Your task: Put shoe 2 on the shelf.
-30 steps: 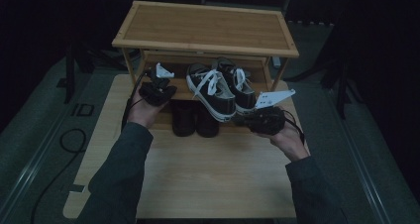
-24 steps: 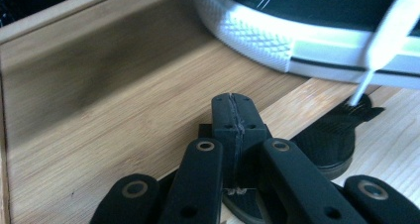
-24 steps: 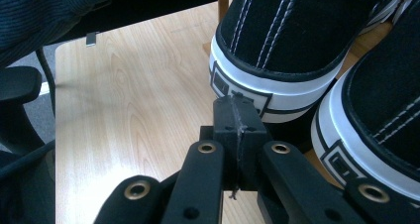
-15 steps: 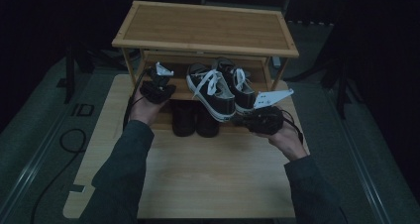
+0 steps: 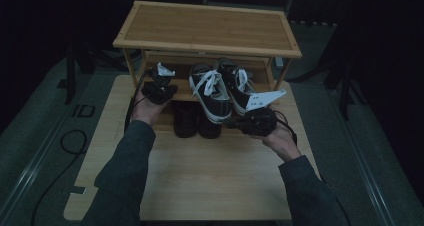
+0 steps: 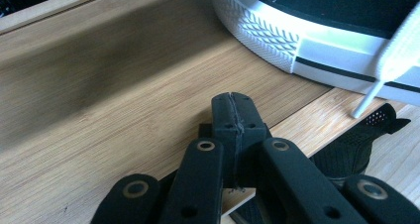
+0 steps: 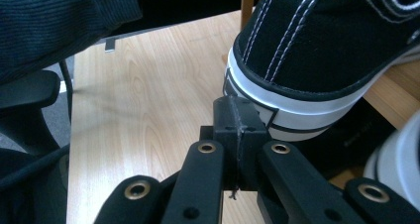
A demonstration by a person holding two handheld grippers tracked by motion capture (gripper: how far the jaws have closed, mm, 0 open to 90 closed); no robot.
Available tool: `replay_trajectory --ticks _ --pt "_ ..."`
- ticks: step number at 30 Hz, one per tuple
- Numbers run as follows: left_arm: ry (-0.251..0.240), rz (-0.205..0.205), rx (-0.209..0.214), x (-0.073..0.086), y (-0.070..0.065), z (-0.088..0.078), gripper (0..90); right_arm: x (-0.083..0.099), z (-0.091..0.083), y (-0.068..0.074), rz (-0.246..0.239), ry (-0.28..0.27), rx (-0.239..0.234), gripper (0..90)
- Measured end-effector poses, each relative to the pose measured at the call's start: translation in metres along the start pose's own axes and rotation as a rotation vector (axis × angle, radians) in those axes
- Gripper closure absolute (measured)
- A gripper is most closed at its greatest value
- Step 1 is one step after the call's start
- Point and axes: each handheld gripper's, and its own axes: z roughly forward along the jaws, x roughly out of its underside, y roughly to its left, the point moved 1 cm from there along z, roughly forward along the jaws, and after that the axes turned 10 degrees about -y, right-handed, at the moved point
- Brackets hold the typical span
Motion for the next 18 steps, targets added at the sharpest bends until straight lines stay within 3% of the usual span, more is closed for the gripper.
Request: replay_trajectory --ticks 18 --pt "-0.022 -0.028 -0.006 0.002 -0.001 0.001 90.0 -0.004 0.029 -0.001 -0.008 -0.047 -0.08 90.0"
